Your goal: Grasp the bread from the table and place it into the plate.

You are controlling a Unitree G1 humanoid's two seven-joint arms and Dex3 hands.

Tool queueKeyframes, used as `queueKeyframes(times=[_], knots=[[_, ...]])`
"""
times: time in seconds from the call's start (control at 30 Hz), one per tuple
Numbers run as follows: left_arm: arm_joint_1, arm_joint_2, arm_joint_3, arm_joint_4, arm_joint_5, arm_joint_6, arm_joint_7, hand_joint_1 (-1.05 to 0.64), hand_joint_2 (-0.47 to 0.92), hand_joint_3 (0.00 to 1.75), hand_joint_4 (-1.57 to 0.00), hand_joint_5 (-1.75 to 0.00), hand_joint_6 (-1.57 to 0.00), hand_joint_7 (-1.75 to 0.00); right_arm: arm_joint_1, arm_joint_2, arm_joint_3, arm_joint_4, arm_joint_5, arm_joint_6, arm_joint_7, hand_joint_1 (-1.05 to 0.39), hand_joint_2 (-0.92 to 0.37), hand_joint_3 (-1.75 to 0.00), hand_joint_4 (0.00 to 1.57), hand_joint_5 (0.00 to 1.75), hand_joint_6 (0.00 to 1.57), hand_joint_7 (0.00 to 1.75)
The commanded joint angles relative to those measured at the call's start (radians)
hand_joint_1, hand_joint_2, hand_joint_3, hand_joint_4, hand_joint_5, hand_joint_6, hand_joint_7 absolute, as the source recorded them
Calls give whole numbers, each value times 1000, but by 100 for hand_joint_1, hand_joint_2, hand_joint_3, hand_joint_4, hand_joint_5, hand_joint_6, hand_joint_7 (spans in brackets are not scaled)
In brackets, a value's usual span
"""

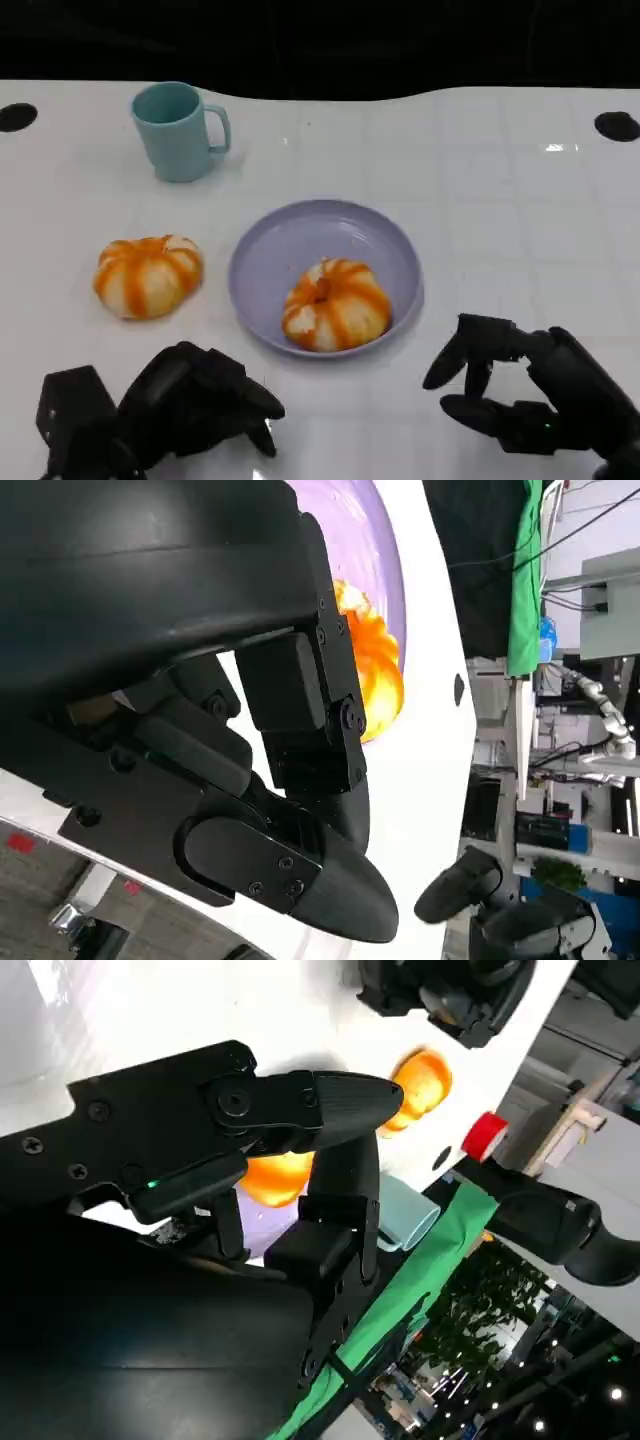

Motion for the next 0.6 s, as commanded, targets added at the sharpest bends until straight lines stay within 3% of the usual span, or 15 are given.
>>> queueKeyframes(times=[0.03, 0.2, 0.33, 0.6], knots=[[-1, 21, 2, -4, 2, 4, 11, -105, 86, 0, -127, -92, -157, -4, 27, 14, -22, 30, 30, -61, 19, -48, -92, -36, 78, 175, 66, 161], [-1, 21, 2, -4, 2, 4, 12, -105, 86, 0, -127, -92, -157, -4, 28, 24, -33, 42, 28, -74, 31, -48, -92, -36, 78, 175, 66, 165], [-3, 20, 8, -6, -10, 23, 7, -105, 85, 0, -127, -91, -157, -4, 18, 52, -50, 125, 29, -136, 14, -49, -92, -37, 83, 175, 69, 174], [-9, 25, 8, 6, 0, 8, 18, -105, 85, 0, -127, -90, -157, -5, -27, 75, -72, 236, 50, -225, 39, -49, -92, -36, 89, 175, 74, 175]])
